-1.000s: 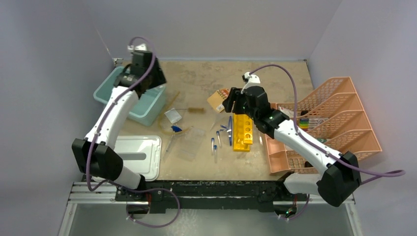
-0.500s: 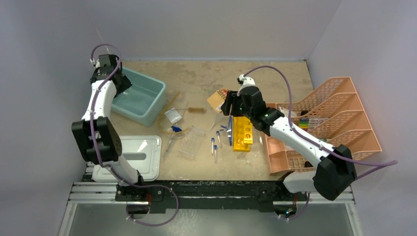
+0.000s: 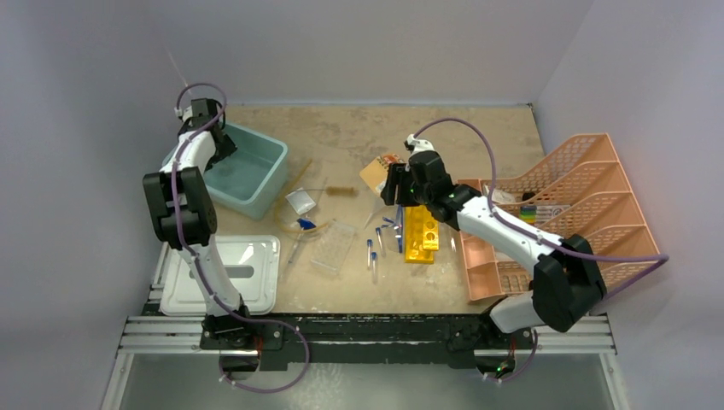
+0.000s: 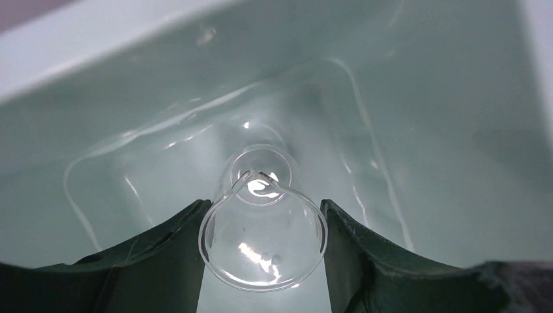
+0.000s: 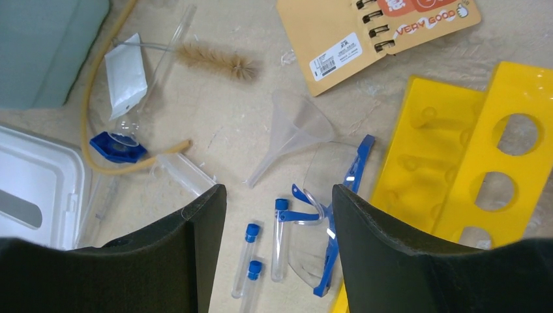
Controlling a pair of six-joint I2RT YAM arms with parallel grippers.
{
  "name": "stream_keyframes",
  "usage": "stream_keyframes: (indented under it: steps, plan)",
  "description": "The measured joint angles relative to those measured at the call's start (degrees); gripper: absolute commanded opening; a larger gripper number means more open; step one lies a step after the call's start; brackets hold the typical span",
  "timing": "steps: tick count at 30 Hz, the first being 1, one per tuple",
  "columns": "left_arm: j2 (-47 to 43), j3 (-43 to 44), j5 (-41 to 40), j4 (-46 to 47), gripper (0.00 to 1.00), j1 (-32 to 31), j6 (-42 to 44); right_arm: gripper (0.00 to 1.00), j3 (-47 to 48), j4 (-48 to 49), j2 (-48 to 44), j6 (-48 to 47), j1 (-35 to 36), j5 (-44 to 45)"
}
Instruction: Organize the chemistry lab equipment
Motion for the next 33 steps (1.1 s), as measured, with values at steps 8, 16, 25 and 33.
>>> stream_keyframes:
  steps: [8, 16, 25, 33]
  plan:
    - [3.1, 2.2, -0.9, 2.1, 0.59, 0.0, 0.0, 0.66, 0.8, -0.1, 1.9, 0.0, 0.0, -0.6]
    - [3.7, 3.5, -1.2, 1.8, 0.79, 0.0, 0.9, 0.66, 0.9, -0.1, 1.9, 0.0, -0.3, -0.5]
    - [1.4, 5.7, 1.7, -0.1, 0.81, -0.1, 2.4, 0.66, 0.9, -0.1, 1.9, 0.0, -0.3, -1.0]
    - [-14.8, 5.2, 2.8, -6.2, 0.8, -6.2, 6.2, 0.67, 0.9, -0.1, 1.0, -0.1, -0.3, -2.5]
